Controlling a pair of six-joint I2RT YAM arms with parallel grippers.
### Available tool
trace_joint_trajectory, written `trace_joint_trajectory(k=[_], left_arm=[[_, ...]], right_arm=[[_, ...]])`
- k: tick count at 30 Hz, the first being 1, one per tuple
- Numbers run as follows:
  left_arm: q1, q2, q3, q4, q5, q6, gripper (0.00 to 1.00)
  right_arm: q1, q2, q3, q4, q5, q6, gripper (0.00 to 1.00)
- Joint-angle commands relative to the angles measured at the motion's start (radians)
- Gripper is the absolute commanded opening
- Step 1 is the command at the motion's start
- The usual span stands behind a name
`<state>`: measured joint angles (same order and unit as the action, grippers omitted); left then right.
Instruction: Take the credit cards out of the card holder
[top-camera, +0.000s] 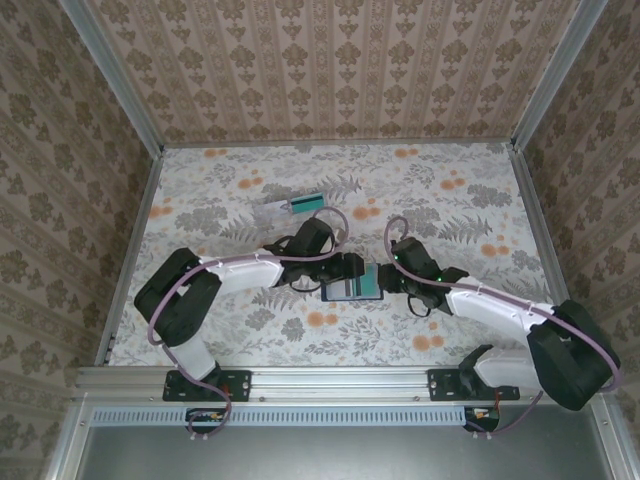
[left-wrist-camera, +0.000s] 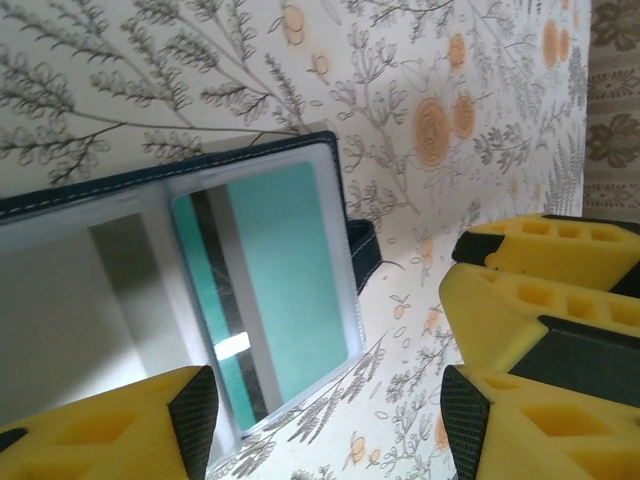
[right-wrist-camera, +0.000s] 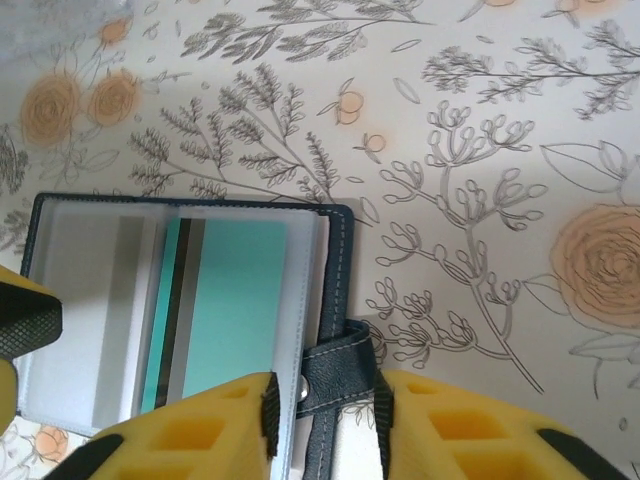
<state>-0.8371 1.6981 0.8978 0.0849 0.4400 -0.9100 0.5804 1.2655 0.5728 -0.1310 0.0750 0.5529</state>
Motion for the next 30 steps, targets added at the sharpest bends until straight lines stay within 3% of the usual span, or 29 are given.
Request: trace_joint_trajectory(k=[1,18,30], left_arm=[[0.010,0.011,-0.021,0.044,-0.015,-0.030,0.64],[0.022,0.042,-0.039,0.081,0.002,-0.065,0.63],[0.017,0.081,-0.028,0.075,0.009,-0.101,0.59]], right_arm=[[-0.002,0.074,0.052,-0.012,-0.060,-0.028,0.28],[0.009,0.275,0.087,-0.011,-0.103,-0.034,0.18],[0.026,0.267,0.078,-0.014,-0.120,-0.011,0.17]])
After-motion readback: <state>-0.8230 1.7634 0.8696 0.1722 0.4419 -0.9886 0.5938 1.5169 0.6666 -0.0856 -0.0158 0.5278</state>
